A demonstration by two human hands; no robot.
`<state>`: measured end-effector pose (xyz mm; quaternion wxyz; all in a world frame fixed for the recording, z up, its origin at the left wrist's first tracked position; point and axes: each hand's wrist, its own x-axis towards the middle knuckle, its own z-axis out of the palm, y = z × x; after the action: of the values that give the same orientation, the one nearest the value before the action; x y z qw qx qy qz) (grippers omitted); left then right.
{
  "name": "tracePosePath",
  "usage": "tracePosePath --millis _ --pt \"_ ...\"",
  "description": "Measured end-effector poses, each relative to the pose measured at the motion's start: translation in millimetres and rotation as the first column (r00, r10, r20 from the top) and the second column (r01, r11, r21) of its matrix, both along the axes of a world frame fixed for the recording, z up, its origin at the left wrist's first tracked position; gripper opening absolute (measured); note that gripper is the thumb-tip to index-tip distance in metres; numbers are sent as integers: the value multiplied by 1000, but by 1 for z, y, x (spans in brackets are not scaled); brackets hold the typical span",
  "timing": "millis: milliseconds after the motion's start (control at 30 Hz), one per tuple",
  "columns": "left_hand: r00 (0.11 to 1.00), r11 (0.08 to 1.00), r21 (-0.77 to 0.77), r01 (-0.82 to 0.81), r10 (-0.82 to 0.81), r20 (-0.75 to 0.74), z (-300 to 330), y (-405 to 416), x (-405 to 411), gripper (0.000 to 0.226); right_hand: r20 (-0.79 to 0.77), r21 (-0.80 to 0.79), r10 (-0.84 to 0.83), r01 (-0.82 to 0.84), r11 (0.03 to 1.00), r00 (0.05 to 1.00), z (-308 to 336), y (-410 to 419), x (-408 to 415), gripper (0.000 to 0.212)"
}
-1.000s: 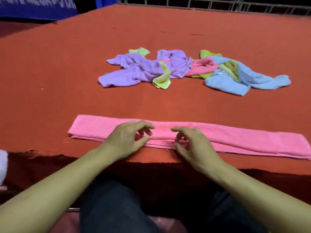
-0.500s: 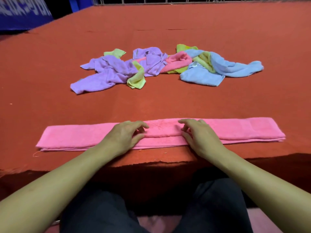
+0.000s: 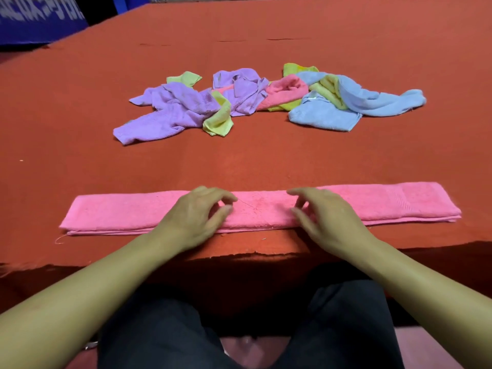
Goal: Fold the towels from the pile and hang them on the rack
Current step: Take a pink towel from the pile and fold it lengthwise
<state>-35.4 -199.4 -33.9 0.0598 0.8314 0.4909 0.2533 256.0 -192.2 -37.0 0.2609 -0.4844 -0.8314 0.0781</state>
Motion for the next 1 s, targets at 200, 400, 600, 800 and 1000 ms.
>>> tracePosePath --millis 200,400,600,800,1000 --pt "941 957 -217 -194 120 -317 -2 21 -4 58 204 -47 34 -25 999 978 10 27 -49 57" --pt "811 844 -352 -404 153 -564 -12 12 -26 77 476 -324 142 22 946 868 -10 35 -50 65" --pt "820 863 -284 -419 225 -526 -5 22 -31 79 437 -272 90 36 962 895 0 37 -42 66" --pt "812 820 -342 -458 230 -536 -12 17 -45 76 490 -314 97 71 947 866 -12 38 -29 68" --pt "816 801 -337 -495 294 -498 -7 15 -58 75 414 -282 64 61 958 908 -2 37 -28 67"
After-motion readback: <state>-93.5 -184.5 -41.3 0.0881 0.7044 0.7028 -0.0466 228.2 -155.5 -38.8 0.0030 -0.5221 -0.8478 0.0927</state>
